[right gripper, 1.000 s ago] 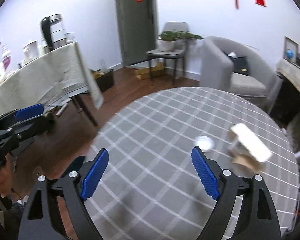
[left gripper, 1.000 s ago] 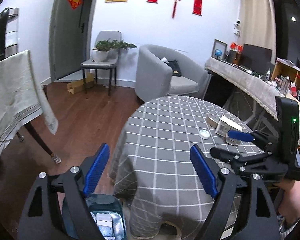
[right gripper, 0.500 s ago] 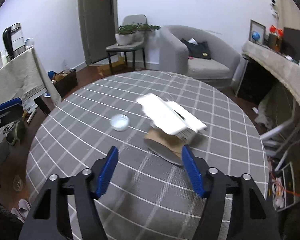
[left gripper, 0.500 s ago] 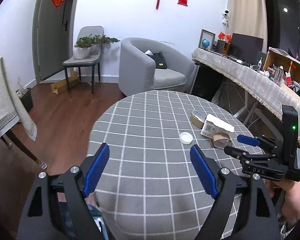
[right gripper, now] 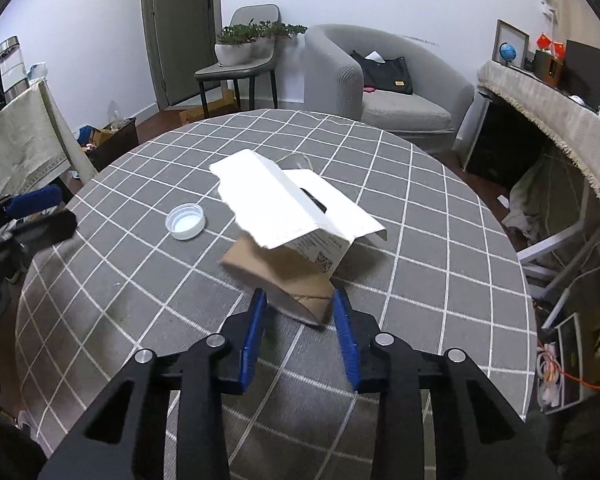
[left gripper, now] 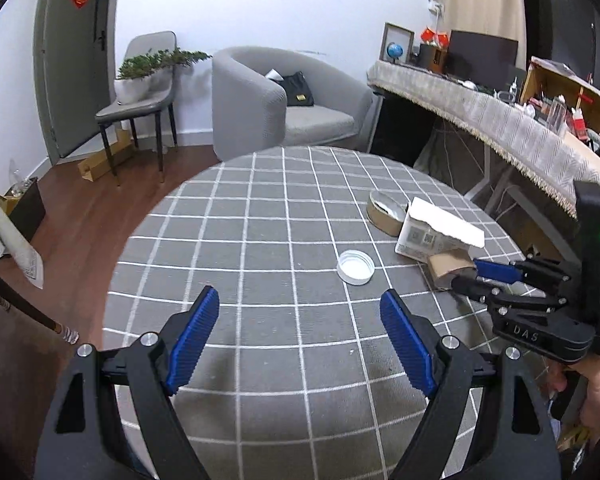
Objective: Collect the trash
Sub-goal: 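Grasp the brown tape roll with the right tool while the left tool grasps the white bottle cap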
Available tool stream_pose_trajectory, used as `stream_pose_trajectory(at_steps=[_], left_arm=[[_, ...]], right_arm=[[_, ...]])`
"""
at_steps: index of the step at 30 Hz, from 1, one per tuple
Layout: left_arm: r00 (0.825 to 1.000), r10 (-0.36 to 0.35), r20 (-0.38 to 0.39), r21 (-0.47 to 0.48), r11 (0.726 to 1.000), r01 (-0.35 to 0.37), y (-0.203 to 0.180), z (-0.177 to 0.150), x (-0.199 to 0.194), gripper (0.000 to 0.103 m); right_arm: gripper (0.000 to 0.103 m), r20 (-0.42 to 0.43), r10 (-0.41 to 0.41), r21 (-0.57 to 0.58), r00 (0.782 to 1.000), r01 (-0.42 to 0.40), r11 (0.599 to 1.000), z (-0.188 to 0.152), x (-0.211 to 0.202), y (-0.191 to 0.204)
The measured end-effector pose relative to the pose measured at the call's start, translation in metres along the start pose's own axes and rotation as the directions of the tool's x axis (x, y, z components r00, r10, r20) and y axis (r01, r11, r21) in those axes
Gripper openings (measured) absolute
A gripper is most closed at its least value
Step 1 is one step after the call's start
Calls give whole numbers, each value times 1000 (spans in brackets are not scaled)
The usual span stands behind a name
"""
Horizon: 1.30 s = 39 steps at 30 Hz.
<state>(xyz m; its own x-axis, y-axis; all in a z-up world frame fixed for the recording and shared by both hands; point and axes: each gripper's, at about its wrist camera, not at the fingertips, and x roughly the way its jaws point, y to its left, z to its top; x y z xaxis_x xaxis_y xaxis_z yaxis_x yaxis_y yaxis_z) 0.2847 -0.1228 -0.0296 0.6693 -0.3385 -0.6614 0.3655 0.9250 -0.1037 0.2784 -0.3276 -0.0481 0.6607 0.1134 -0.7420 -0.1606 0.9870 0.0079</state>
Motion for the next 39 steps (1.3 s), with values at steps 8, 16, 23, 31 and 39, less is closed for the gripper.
stream_pose_trajectory(at_steps=[8, 16, 23, 31, 39], left_arm=[[999, -30, -21, 21, 999, 30, -17, 10, 21, 85], [998, -39, -57, 52, 998, 42, -29, 15, 42, 85], [994, -11, -113, 94, 995, 22, -36, 18, 62, 74], [986, -3, -165, 133, 991, 25, -48, 24, 80, 59], [984, -15, -176, 130, 991, 38, -47, 25, 88, 32]], right_arm=[[6, -12, 17, 10, 1000, -16, 1000, 2, 3, -8], [6, 20, 50, 54, 999, -51, 997, -7, -16, -24], [6, 97, 73, 110, 993, -84, 990, -9, -39, -44], [6, 139, 126, 131, 982, -145, 981, 3, -54, -48], [6, 143, 158, 135, 977, -178, 975, 13, -58, -38]])
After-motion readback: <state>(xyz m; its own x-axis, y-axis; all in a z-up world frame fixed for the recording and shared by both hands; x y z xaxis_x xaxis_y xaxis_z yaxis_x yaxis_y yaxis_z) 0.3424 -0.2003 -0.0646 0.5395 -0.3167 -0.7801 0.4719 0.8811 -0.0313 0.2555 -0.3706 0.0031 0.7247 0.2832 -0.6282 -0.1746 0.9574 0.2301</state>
